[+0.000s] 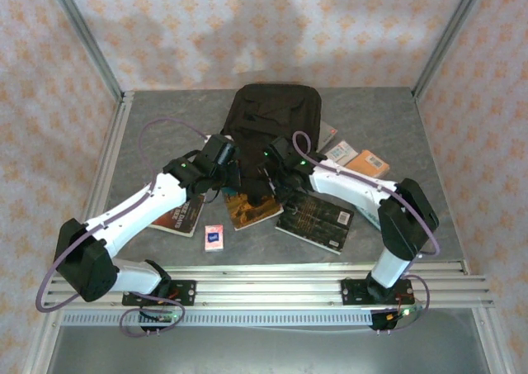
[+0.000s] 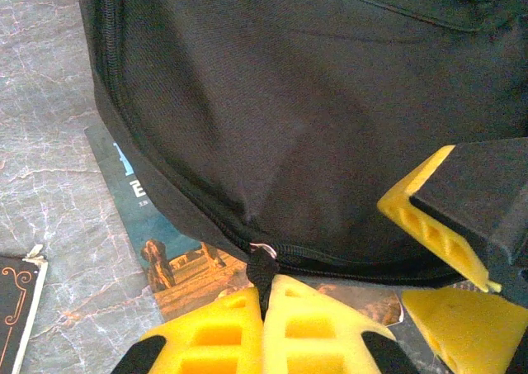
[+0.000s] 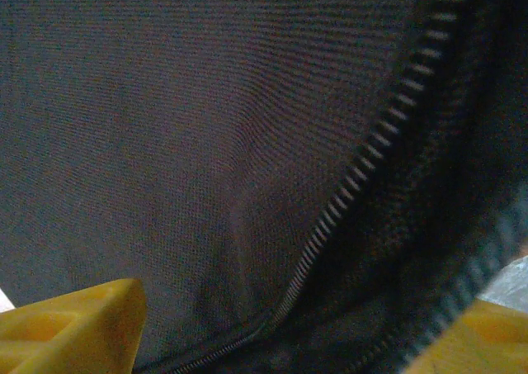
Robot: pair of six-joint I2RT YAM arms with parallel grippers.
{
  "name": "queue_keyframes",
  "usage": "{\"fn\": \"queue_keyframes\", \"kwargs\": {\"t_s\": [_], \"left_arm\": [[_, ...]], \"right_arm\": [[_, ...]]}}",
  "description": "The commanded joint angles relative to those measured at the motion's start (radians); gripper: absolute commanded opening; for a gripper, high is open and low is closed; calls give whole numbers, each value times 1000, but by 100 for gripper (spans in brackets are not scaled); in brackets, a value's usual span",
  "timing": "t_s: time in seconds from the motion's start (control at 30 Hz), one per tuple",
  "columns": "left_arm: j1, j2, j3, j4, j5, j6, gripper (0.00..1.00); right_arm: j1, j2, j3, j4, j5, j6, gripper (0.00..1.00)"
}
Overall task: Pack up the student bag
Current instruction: Unzip the student bag at the center of the table.
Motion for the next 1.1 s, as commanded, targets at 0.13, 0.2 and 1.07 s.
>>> {"fn": "queue_keyframes", "kwargs": {"t_s": [0.13, 0.2, 1.07], "left_arm": [[-6, -41, 27, -21, -24, -6, 0], [-6, -47, 26, -24, -27, -5, 0], [78, -6, 105, -130, -84, 75, 0]], "right_arm": [[35, 16, 48, -11, 37, 32, 59], [37, 15, 33, -17, 71, 33, 35], [19, -112, 51, -256, 161, -660, 0]]}}
